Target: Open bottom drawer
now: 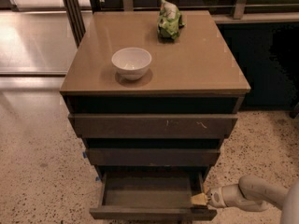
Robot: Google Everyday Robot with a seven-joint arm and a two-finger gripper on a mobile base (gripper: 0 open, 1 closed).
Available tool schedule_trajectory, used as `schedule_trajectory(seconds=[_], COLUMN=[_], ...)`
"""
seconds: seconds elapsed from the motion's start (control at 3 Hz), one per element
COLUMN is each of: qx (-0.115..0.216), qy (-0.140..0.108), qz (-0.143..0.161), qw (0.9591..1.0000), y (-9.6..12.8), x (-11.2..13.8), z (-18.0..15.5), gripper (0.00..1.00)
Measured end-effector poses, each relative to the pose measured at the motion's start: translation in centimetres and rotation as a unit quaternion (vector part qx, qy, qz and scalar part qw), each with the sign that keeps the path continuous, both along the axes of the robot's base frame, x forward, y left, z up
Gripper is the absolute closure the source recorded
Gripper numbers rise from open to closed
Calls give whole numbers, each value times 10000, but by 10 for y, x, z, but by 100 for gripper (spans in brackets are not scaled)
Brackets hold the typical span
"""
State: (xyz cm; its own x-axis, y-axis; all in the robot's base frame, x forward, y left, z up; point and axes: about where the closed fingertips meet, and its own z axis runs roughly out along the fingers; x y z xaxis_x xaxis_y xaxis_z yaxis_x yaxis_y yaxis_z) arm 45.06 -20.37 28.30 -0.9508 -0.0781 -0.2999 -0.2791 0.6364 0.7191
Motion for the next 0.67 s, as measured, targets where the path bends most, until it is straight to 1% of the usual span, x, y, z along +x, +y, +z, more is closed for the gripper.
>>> schedule_trajectory(seconds=[0.33, 0.67], qx=[-295, -437], qy=[-920, -1385], qz=[-8, -104], qw=[9953, 9893], y=[-2, 6], x=[14, 38], z=[30, 37], gripper=[100, 83])
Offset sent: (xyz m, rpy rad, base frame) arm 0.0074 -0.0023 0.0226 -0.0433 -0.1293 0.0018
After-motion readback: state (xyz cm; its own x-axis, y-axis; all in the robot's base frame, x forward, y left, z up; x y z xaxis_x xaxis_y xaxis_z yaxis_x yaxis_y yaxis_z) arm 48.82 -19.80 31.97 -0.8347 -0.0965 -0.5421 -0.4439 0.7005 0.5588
